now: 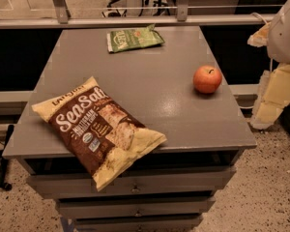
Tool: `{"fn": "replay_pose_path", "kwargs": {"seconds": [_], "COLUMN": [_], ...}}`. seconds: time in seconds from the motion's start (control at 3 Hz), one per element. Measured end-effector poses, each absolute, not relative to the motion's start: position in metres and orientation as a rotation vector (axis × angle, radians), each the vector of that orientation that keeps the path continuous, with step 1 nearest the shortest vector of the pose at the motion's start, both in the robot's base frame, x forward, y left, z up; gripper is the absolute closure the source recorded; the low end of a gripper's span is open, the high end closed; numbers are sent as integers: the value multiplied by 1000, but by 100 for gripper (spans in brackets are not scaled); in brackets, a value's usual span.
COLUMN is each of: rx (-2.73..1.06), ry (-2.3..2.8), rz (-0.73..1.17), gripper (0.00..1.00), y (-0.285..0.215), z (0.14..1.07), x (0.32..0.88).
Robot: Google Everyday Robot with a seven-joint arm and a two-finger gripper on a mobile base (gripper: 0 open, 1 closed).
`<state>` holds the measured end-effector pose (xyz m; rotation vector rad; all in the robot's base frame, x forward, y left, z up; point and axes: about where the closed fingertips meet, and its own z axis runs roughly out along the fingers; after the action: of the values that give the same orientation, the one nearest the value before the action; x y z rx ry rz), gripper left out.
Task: Pick brown chip bag
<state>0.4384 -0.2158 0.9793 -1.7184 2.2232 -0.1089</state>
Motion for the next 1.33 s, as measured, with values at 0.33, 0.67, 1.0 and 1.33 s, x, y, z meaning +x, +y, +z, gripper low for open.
{"fn": "replay_pose_path", "kwargs": {"seconds": [0.33, 0.67, 1.0, 1.33], "rx": [-1714, -1668, -1594, -1540], "ry": [2221, 2193, 2146, 2114], "rz": [-98, 25, 283, 440], "gripper": [0, 0, 0, 0], "y": [-212, -169, -78, -18], "z": [979, 978, 980, 972], "x": [439, 444, 448, 442]}}
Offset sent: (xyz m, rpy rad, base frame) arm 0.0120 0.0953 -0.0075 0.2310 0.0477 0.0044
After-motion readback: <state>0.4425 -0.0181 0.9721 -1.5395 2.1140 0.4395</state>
